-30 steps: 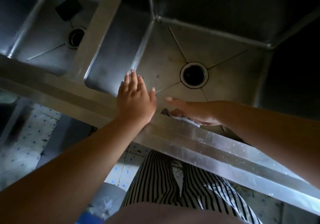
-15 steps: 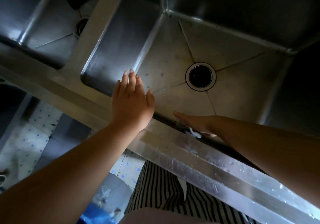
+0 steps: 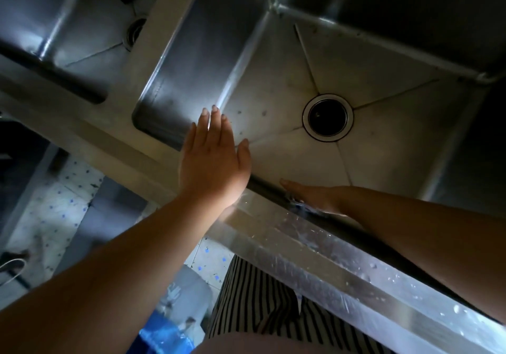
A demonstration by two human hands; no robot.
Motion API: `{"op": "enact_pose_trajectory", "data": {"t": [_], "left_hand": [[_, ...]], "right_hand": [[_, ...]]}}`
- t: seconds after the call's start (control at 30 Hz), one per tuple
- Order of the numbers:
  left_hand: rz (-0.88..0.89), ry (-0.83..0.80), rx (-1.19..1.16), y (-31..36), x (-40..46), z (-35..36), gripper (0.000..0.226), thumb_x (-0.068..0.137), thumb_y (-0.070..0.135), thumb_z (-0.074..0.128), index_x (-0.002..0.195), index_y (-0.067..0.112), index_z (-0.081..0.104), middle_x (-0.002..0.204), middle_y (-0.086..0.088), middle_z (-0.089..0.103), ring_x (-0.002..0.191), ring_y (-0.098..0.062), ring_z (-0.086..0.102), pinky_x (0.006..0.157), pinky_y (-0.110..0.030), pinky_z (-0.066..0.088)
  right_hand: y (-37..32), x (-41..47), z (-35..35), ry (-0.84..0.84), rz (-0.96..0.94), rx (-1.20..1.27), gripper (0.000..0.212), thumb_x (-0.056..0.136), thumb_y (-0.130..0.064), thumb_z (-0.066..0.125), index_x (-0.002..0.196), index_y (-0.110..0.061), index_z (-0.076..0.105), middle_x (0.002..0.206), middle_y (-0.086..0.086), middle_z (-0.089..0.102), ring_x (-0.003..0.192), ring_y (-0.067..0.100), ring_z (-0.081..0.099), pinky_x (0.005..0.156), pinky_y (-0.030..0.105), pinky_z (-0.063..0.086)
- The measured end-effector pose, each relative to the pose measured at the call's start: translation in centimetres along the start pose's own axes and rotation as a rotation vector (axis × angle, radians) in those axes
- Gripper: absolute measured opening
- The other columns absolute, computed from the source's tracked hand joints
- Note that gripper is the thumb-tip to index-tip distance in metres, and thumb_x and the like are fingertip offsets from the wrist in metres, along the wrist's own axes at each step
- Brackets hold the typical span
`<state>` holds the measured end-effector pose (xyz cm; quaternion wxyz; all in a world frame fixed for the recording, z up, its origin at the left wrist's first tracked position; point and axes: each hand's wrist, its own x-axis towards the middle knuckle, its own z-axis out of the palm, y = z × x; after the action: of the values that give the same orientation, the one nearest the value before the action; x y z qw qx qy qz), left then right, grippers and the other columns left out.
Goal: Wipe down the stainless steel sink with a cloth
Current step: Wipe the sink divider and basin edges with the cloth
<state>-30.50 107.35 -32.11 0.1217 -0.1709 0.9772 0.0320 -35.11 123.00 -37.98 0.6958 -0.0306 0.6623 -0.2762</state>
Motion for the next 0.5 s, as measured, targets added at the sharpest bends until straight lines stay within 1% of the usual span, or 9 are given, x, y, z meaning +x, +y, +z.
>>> {"op": "enact_pose_trajectory", "data": {"t": [0.03, 0.1, 0.13, 0.2, 0.27, 0.3, 0.37, 0.43, 0.5], "left_hand": [[-0.001, -0.002, -0.007, 0.0, 0.0, 0.0, 0.067, 0.087, 0.039, 0.014, 0.139, -0.002, 0.028, 0.151, -0.019, 0.021, 0.141, -0.03, 0.014, 0.114, -0.037, 0.008], [-0.001, -0.001, -0.022, 0.0, -0.1, 0.0, 0.067, 0.086, 0.038, 0.014, 0.139, -0.002, 0.029, 0.151, -0.019, 0.021, 0.141, -0.03, 0.014, 0.113, -0.037, 0.008], [0.0, 0.0, -0.026, 0.0, 0.0, 0.0, 0.068, 0.086, 0.038, 0.014, 0.139, -0.001, 0.029, 0.151, -0.019, 0.021, 0.141, -0.03, 0.014, 0.113, -0.037, 0.008], [-0.001, -0.005, -0.033, 0.1, 0.0, -0.1, 0.067, 0.086, 0.037, 0.015, 0.139, -0.001, 0.028, 0.152, -0.018, 0.019, 0.142, -0.029, 0.012, 0.113, -0.037, 0.007], [0.009, -0.027, -0.015, 0.0, 0.1, -0.3, 0.062, 0.091, 0.035, 0.019, 0.14, -0.002, 0.025, 0.152, -0.019, 0.015, 0.142, -0.03, 0.009, 0.114, -0.037, 0.005], [0.017, -0.031, -0.003, 0.1, 0.0, -0.4, 0.058, 0.095, 0.033, 0.023, 0.14, -0.003, 0.023, 0.152, -0.02, 0.014, 0.142, -0.031, 0.008, 0.114, -0.037, 0.004], [0.037, -0.031, -0.004, 0.5, -0.4, -0.7, 0.056, 0.096, 0.031, 0.027, 0.14, -0.004, 0.022, 0.152, -0.021, 0.013, 0.142, -0.031, 0.007, 0.114, -0.036, 0.003], [0.088, -0.046, -0.029, 2.1, -1.0, -1.0, 0.062, 0.093, 0.035, 0.02, 0.141, -0.003, 0.022, 0.153, -0.02, 0.012, 0.142, -0.029, 0.006, 0.114, -0.035, 0.002], [0.158, -0.075, -0.066, 4.1, -1.8, -0.9, 0.068, 0.087, 0.038, 0.014, 0.142, -0.001, 0.02, 0.154, -0.017, 0.009, 0.143, -0.026, 0.004, 0.114, -0.031, -0.002]], "right_hand": [[0.4, -0.5, -0.2, 0.025, 0.023, -0.03, 0.048, 0.102, -0.033, 0.017, 0.142, -0.009, 0.03, 0.134, 0.019, 0.048, 0.127, 0.036, 0.043, 0.1, 0.035, 0.036], [1.2, -1.9, -1.0, 0.047, 0.076, -0.095, 0.049, 0.102, -0.034, 0.017, 0.147, -0.015, 0.019, 0.152, 0.012, 0.026, 0.141, 0.032, 0.022, 0.113, 0.04, 0.019], [1.6, -2.7, -1.7, 0.005, 0.079, -0.114, 0.052, 0.101, -0.04, 0.014, 0.149, -0.018, 0.015, 0.155, 0.01, 0.02, 0.143, 0.029, 0.018, 0.114, 0.041, 0.013], [1.9, -4.5, -2.7, -0.096, 0.095, -0.075, 0.07, 0.092, -0.059, 0.007, 0.148, -0.019, 0.018, 0.155, 0.009, 0.02, 0.143, 0.027, 0.016, 0.114, 0.043, 0.011], [2.0, -5.8, -3.1, -0.138, 0.102, -0.006, 0.094, 0.076, -0.076, 0.005, 0.147, -0.017, 0.024, 0.155, 0.007, 0.022, 0.144, 0.025, 0.013, 0.114, 0.046, 0.008], [1.9, -5.9, -2.8, -0.14, 0.093, 0.009, 0.101, 0.069, -0.079, 0.006, 0.147, -0.019, 0.023, 0.156, 0.006, 0.02, 0.145, 0.024, 0.011, 0.114, 0.047, 0.006], [1.9, -6.1, -2.0, -0.124, 0.066, 0.027, 0.096, 0.072, -0.078, 0.006, 0.148, -0.021, 0.018, 0.157, 0.003, 0.016, 0.145, 0.023, 0.007, 0.114, 0.048, 0.004], [2.3, -6.0, -1.8, -0.109, 0.066, 0.057, 0.088, 0.08, -0.074, 0.005, 0.148, -0.02, 0.019, 0.157, 0.003, 0.015, 0.145, 0.022, 0.008, 0.115, 0.047, 0.007], [2.7, -6.7, -1.9, -0.095, 0.064, 0.034, 0.09, 0.078, -0.075, 0.006, 0.148, -0.02, 0.021, 0.156, 0.003, 0.018, 0.145, 0.021, 0.012, 0.115, 0.046, 0.009]]}}
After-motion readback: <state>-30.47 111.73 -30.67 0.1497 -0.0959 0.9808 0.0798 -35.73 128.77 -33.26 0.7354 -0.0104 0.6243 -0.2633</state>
